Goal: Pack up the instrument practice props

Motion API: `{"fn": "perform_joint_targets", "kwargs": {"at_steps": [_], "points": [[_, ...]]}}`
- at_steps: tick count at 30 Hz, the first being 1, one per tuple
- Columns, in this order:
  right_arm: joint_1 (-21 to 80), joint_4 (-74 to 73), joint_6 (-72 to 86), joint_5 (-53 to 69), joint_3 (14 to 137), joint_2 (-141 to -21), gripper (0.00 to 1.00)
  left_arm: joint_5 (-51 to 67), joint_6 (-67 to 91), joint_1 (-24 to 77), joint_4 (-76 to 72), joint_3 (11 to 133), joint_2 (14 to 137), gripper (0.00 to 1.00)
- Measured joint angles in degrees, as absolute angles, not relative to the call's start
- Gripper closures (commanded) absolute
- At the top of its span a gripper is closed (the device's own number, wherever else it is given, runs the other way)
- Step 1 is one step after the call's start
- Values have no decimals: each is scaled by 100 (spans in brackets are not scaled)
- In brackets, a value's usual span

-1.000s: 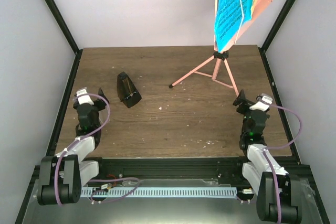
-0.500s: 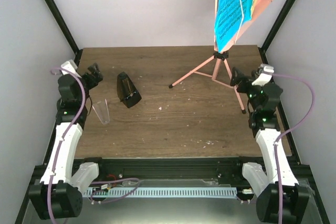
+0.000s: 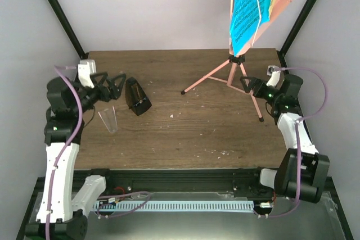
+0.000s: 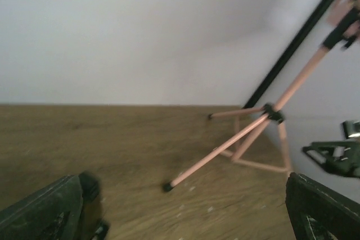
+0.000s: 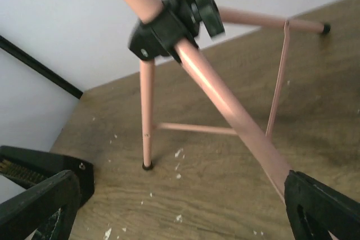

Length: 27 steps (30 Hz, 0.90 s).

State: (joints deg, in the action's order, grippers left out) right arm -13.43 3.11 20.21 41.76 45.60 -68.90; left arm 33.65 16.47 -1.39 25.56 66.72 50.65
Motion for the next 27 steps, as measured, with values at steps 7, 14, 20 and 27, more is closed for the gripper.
{"fn": "perform_joint_targets", "kwargs": {"at_steps": [7, 14, 20, 27], "points": [[-1343, 309, 1584, 4136, 4480, -7277, 7, 2746, 1151, -134, 2412, 5476, 5019, 0], [-1341, 735, 1328, 3802, 3977, -7175, 11, 2469, 873, -134, 2349, 5321, 5026, 0], [-1341, 746, 1221, 3570, 3975, -7343, 11, 2244, 716, -134, 2287, 5214, 4866, 0], [-1247, 788, 1114, 3387, 3970, -7601, 16, 2093, 661, -134, 2285, 5137, 4877, 0]]}}
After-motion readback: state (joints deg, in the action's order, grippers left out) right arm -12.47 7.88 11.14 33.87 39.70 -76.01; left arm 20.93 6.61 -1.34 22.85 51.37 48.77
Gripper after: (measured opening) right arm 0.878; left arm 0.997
